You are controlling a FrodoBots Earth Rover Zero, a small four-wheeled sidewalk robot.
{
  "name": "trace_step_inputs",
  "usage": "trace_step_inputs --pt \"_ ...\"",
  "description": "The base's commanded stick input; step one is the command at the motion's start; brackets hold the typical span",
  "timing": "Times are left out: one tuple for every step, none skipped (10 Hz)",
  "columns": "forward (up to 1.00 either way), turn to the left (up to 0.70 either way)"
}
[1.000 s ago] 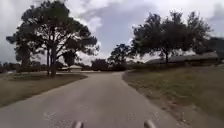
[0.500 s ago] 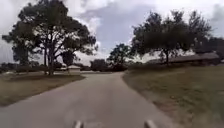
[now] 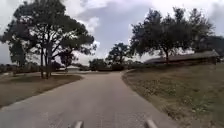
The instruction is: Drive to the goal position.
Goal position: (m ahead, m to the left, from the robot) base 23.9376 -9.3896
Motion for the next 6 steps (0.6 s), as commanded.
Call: trace_step_inputs --pt "0.85 0.0" --pt "0.85 0.0" --pt "0.85 0.0" --pt "0.85 0.0" --pt "0.85 0.0" --pt "0.85 0.0"
